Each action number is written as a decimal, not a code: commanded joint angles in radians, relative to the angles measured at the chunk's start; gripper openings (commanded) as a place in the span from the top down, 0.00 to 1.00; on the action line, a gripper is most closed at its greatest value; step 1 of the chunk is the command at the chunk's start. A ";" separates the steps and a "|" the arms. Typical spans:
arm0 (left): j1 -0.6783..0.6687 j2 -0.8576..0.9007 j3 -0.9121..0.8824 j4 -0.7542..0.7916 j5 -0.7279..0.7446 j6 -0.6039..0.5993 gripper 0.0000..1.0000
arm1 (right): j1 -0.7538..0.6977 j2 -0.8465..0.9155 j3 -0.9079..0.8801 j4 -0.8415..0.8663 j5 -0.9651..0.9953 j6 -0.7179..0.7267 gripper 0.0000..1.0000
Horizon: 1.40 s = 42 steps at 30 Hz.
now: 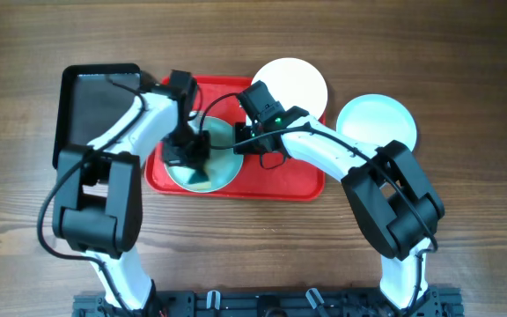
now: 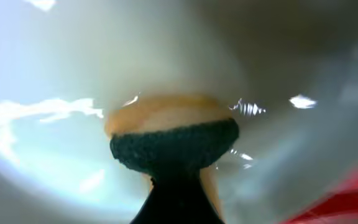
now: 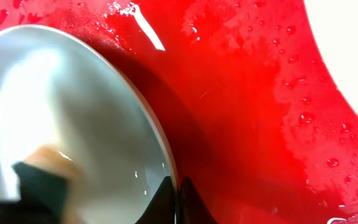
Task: Clean dirty plates on tray and stack at the side
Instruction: 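Keep scrubbing the light-blue plate with the sponge while right gripper holds rim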
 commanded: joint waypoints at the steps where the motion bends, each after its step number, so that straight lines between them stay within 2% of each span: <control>1: -0.066 0.034 -0.019 0.124 0.182 0.099 0.96 | 0.002 0.018 0.006 -0.003 0.008 -0.001 0.96; 4: -0.085 0.034 -0.020 0.225 0.151 0.047 0.96 | 0.002 0.018 0.006 -0.004 0.008 -0.002 0.95; 7: -0.090 0.035 -0.020 0.306 0.054 -0.045 0.96 | 0.002 0.018 0.006 -0.008 0.008 -0.002 0.95; 11: -0.085 0.035 -0.020 0.379 -0.174 -0.177 0.96 | 0.002 0.018 0.006 -0.007 0.009 -0.002 0.96; 16: -0.055 0.035 -0.019 0.378 -0.479 -0.317 0.96 | 0.002 0.018 0.006 -0.007 0.008 -0.002 0.96; 20: -0.010 0.034 -0.019 0.334 -0.631 -0.405 0.96 | 0.002 0.018 0.006 -0.008 0.008 -0.002 0.96; 25: 0.045 0.034 -0.019 0.188 -0.633 -0.521 0.96 | 0.002 0.018 0.006 -0.007 0.008 -0.002 0.96; 27: 0.059 0.034 -0.019 0.073 -0.601 -0.532 0.96 | 0.002 0.018 0.006 -0.007 0.004 -0.002 0.96; 35: 0.059 0.030 0.049 -0.139 -0.384 -0.467 0.96 | 0.002 0.018 0.006 -0.008 -0.014 -0.011 0.96; 42: 0.059 -0.008 0.225 -0.166 -0.282 -0.308 0.96 | 0.002 0.018 0.006 -0.012 -0.023 -0.023 0.96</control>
